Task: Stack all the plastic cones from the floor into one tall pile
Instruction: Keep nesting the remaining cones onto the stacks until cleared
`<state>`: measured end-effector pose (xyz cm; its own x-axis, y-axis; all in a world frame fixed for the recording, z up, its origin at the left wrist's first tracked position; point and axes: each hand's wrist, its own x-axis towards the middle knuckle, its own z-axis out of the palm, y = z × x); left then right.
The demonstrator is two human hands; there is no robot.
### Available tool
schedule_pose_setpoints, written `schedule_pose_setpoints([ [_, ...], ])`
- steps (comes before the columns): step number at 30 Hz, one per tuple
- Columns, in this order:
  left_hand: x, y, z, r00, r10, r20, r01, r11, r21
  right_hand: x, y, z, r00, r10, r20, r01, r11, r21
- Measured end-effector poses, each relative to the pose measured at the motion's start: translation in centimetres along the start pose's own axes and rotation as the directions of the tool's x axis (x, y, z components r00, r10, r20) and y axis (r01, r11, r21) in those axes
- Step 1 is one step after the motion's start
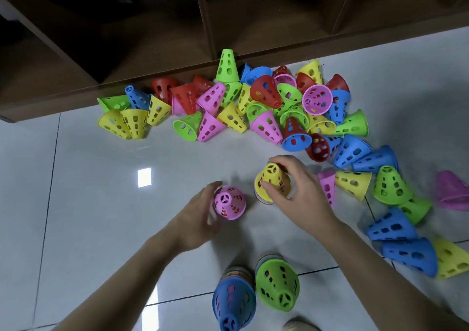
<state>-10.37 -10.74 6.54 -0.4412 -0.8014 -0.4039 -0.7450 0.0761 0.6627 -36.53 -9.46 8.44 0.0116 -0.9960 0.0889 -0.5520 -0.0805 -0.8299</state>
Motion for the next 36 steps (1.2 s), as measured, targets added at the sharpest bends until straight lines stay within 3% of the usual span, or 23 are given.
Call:
schedule_pose_setpoints([
  [2, 0.8, -0.6, -1.6, 0.999, -0.040, -0.023, 0.041, 0.996, 0.075, -0.2, 0.9, 0.2, 0.999, -0.028, 0.037, 0.029, 0.999, -0.044],
  [6, 4.7, 0.0, -4.7, 0.952, -0.030, -0.305, 0.065, 0.992, 0.106, -0.3, 1.9, 0.3, 0.998, -0.010, 0.069, 0.010, 1.000, -0.004],
  [9, 8.7, 0.9, -6.3, 0.903, 0.018, -0.428, 0.053, 0.987, 0.155, -0.1, 2.2, 0.3, 0.995, -0.020, 0.101, 0.017, 0.999, 0.037],
  [14, 13.6, 2.6, -6.0, 0.916, -0.043, -0.398, 0.125, 0.975, 0.184, 0.0, 2.5, 0.3, 0.993, -0.028, 0.118, 0.021, 0.998, 0.065],
  [18, 14.8, 2.9, -4.8, 0.887, -0.060, -0.459, 0.220, 0.927, 0.304, -0.1, 2.6, 0.4, 0.994, -0.037, 0.101, 0.031, 0.997, 0.067],
  [23, 15.7, 2.6, -4.8, 0.880, -0.120, -0.459, 0.291, 0.900, 0.323, -0.2, 2.5, 0.6, 0.996, -0.037, 0.087, 0.030, 0.996, 0.080],
  [27, 15.5, 2.3, -3.8, 0.935, -0.119, -0.335, 0.250, 0.889, 0.384, -0.2, 2.6, 0.5, 0.995, -0.037, 0.090, 0.029, 0.995, 0.091],
  [31, 13.7, 2.3, -3.0, 0.942, -0.142, -0.306, 0.224, 0.941, 0.254, -0.2, 2.6, 0.5, 0.995, -0.031, 0.092, 0.022, 0.995, 0.100],
  [36, 9.2, 0.5, -3.4, 0.886, -0.357, -0.295, 0.347, 0.934, -0.089, -0.4, 2.8, 0.6, 0.998, -0.015, 0.067, 0.008, 0.994, 0.107],
])
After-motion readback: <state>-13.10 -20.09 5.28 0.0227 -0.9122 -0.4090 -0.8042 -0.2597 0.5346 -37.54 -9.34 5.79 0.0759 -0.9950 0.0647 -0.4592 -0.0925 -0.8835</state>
